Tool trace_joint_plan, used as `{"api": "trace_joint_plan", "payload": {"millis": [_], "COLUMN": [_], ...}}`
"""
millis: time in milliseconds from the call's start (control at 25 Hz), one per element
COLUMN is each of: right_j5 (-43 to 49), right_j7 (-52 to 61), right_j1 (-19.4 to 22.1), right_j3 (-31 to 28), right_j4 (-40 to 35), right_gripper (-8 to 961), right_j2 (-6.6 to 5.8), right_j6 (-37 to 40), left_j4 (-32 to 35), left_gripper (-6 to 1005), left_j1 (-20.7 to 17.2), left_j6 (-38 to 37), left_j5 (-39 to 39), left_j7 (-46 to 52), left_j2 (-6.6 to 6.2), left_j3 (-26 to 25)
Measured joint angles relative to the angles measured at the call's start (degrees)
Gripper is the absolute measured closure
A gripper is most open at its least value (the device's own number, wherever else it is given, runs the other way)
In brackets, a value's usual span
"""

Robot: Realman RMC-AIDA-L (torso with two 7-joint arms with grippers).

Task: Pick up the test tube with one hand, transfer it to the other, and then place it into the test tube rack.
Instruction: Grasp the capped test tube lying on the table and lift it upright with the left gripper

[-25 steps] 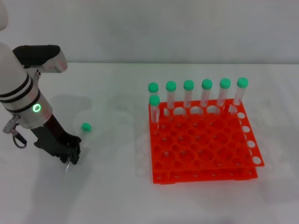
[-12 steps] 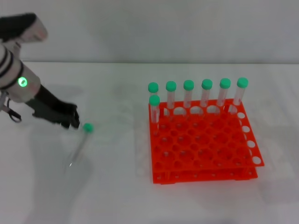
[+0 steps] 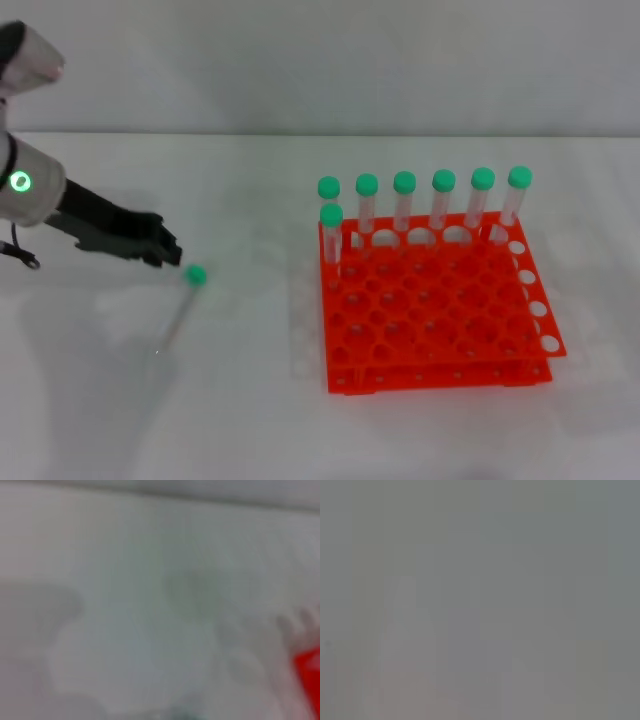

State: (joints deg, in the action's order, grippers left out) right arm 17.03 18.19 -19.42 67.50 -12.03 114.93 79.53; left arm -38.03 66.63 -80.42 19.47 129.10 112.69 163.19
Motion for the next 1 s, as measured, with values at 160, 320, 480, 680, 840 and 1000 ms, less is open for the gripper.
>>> {"api": "trace_joint_plan", "payload": {"millis": [160,320,480,680,840,1000], "right_j5": [0.0,0.0,0.0,-0.1,-0.2,-0.2], "right_j7": [0.1,-0.1,-0.3,-0.3,-0.3,-0.4], "right_j1": [-0.1,-0.2,0.0,0.4,0.4,0.2], "right_j3": [0.0,0.0,-0.1,-0.3,-0.4,-0.5], "right_j4": [0.0,0.0,0.5,0.7,0.7,0.7], "right_gripper": [100,100,100,100,101,101], "right_j2": [-0.05,0.04,0.1,0.12,0.12,0.12], "right_j6": [0.0,0.0,0.0,0.0,-0.1,-0.3], "left_j4": [2.8,4.5,7.3,11.3,11.6,11.6], "left_gripper": [720,711,702,690,680,671], "left_j1": [3.3,6.3,8.2,9.2,9.5,9.6], "left_j6": [-1.1,-1.0,0.3,1.7,1.5,1.4], "left_j5": [10.0,17.2,22.0,27.6,29.3,29.9], "left_j7": [3.1,6.4,10.0,14.4,15.6,16.1], "left_j2": [0.21,0.88,1.65,1.85,2.03,2.09], "left_j3": [0.0,0.0,0.0,0.0,0.0,0.0]}}
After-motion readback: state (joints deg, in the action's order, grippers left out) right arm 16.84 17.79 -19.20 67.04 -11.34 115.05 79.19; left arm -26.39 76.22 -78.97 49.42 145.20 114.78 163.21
